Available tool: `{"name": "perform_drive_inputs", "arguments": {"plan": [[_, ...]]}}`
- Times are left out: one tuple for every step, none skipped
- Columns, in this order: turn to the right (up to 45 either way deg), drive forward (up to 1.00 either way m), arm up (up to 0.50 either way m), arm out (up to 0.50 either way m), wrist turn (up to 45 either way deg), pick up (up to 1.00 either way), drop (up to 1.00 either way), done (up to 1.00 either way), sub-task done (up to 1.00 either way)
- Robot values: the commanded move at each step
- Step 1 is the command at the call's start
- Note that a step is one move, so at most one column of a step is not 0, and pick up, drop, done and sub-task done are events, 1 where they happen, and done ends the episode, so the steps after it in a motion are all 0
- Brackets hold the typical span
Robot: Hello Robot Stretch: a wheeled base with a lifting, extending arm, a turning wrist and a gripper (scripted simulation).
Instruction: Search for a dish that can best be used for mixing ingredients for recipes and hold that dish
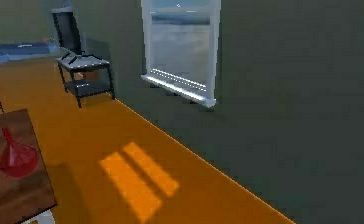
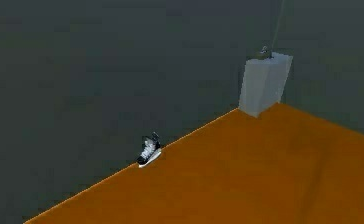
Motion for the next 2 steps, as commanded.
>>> {"name": "perform_drive_inputs", "arguments": {"plan": [[0.0,0.85,0.00,0.00,0.0,0.00,0.00,0.00,0.00],[-39.0,0.00,0.00,0.00,0.0,0.00,0.00,0.00,0.00]]}}
